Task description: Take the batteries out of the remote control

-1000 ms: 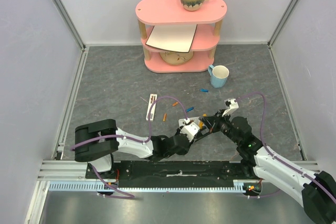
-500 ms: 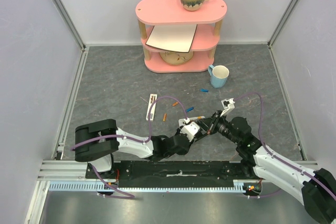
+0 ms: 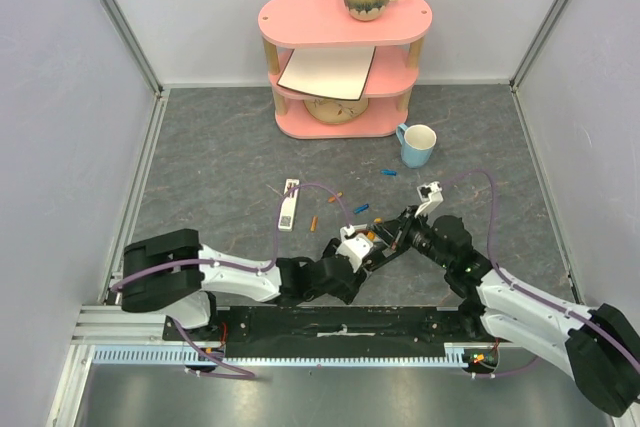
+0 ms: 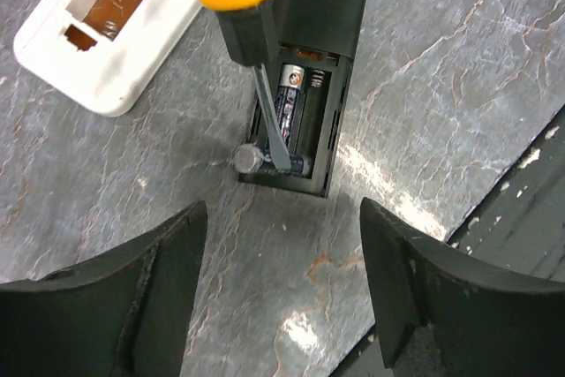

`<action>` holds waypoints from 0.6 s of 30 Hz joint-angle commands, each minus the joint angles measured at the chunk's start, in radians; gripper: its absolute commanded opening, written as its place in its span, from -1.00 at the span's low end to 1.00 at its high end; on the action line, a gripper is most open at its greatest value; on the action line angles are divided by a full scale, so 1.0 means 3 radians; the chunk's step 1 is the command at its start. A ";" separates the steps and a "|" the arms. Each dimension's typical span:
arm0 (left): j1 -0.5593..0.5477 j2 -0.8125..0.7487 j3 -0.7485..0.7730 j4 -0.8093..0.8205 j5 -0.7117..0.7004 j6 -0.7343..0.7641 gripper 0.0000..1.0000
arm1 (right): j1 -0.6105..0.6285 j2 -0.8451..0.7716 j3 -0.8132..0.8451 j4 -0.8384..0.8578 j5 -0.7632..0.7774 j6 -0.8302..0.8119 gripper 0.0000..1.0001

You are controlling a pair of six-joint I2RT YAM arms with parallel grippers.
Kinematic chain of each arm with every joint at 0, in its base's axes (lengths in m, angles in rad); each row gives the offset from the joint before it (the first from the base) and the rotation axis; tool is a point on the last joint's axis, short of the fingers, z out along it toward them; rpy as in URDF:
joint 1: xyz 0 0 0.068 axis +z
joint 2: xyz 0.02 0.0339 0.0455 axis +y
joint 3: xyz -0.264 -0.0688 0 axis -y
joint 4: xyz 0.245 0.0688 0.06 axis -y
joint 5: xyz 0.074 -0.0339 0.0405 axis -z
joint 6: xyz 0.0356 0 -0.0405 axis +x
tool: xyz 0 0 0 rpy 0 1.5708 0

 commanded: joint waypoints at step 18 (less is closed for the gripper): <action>0.0668 -0.1300 -0.0548 0.0029 0.0920 -0.0324 0.54 | 0.0006 -0.0278 0.0392 -0.0339 0.0261 -0.0232 -1.00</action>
